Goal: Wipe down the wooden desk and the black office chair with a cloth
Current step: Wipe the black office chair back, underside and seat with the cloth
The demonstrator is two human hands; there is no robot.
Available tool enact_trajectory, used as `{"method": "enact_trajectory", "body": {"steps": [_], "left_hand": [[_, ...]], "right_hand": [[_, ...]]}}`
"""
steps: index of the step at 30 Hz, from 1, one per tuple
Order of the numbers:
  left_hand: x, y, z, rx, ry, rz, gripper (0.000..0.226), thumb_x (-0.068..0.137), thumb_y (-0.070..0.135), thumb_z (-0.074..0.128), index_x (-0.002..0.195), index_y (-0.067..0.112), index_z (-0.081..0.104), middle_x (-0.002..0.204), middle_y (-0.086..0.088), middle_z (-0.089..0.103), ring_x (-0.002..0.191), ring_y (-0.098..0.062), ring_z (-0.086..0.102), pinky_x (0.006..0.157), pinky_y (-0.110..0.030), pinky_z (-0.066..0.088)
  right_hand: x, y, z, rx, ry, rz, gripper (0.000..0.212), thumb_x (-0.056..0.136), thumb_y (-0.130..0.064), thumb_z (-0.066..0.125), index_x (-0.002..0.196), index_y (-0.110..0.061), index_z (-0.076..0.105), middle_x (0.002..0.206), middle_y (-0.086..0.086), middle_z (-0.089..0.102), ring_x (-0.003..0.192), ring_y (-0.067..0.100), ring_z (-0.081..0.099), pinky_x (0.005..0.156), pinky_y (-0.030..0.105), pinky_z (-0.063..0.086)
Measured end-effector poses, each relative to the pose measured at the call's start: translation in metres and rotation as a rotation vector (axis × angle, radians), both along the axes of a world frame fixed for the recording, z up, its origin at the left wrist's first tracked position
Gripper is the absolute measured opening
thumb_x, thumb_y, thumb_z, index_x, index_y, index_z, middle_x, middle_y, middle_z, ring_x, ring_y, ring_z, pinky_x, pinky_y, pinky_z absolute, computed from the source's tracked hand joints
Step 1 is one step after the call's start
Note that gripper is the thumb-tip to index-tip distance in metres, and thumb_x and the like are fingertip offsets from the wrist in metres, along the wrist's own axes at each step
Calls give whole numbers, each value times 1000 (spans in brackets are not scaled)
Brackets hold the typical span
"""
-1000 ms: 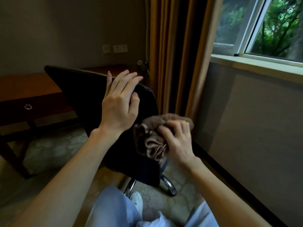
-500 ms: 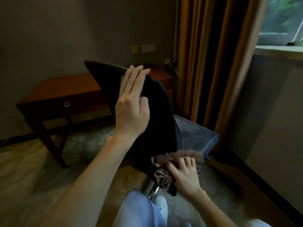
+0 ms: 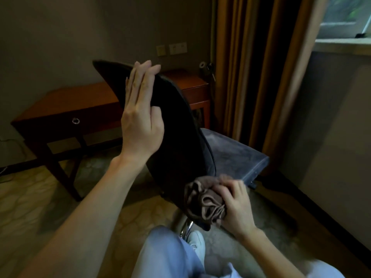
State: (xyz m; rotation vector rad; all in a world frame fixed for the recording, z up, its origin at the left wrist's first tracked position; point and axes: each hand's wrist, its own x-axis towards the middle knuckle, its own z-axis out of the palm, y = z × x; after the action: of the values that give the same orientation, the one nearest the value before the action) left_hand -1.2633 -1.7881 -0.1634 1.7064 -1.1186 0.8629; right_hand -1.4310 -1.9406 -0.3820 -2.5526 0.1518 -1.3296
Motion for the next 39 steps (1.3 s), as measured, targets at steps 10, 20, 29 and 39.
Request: {"method": "enact_trajectory", "body": {"steps": [10,20,29,39], "left_hand": [[6,6,1,-66,85,1,63,92,-2,38,154,10,43,166,-6,34,159,-15,16,130,-47,17],[34,41,27,-122,415,62,52,109,46,31,151,25,51,164,9,38,150,3,27,128,-45,22],[58,44,20,-180,437,51,51,109,43,33,153,23,49,164,10,37,149,3,28,119,-13,28],[92,44,17,-275,474,5,47,105,40,40,145,21,57,161,6,43,149,2,32,114,-10,32]], "right_hand": [[65,37,93,5,-180,73,50,84,-51,69,118,-19,51,115,7,41,105,29,43,87,39,44],[60,58,100,-40,-62,88,61,81,-50,73,131,-22,51,114,12,56,100,28,51,79,41,49],[136,54,141,34,-81,27,65,90,-42,66,150,-26,46,124,13,50,109,32,47,87,48,48],[141,21,19,-181,155,91,58,92,-45,59,146,-25,52,114,15,53,96,34,51,74,43,50]]}}
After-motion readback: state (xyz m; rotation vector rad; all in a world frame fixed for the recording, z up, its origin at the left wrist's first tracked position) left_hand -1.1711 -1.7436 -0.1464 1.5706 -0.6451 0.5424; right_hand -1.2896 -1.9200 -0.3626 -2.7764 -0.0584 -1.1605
